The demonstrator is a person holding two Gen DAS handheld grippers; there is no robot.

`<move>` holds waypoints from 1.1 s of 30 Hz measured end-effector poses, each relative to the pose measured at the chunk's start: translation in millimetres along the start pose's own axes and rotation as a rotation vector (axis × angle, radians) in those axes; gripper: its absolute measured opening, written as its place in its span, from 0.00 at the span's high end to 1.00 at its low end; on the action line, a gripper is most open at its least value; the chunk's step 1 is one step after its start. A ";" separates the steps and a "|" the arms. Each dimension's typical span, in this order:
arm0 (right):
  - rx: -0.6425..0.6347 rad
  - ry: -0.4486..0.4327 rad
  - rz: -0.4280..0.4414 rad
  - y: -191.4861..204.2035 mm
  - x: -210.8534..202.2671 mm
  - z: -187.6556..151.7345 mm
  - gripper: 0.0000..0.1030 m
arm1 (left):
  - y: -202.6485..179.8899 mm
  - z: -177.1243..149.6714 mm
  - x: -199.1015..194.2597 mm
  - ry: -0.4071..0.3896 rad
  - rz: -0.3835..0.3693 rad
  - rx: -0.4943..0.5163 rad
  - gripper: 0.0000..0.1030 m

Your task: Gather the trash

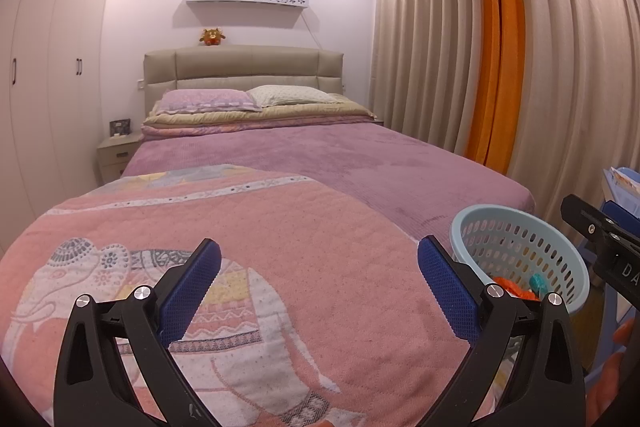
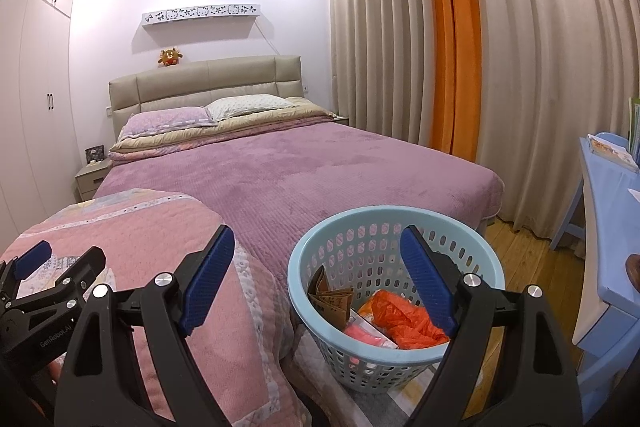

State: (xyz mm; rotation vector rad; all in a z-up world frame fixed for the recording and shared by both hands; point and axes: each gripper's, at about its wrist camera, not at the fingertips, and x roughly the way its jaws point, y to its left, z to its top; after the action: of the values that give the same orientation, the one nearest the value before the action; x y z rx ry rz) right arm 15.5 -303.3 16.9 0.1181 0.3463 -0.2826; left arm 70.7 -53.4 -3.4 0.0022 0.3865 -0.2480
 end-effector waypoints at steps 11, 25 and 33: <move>0.003 0.004 0.000 0.0 2.3 -1.1 0.22 | -1.6 -0.3 0.2 0.000 0.003 -0.004 0.07; 0.004 0.009 0.000 -1.5 3.2 -5.2 0.22 | -3.7 1.2 -0.7 0.000 0.006 -0.004 0.07; 0.003 0.009 0.001 -2.8 3.6 -5.2 0.22 | -5.8 0.6 -1.5 -0.007 0.021 -0.006 0.07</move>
State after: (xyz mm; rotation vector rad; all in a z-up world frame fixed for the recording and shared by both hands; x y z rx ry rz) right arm 16.2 -306.1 10.6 0.1226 0.3544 -0.2819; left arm 68.2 -58.6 -2.0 -0.0005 0.3802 -0.2260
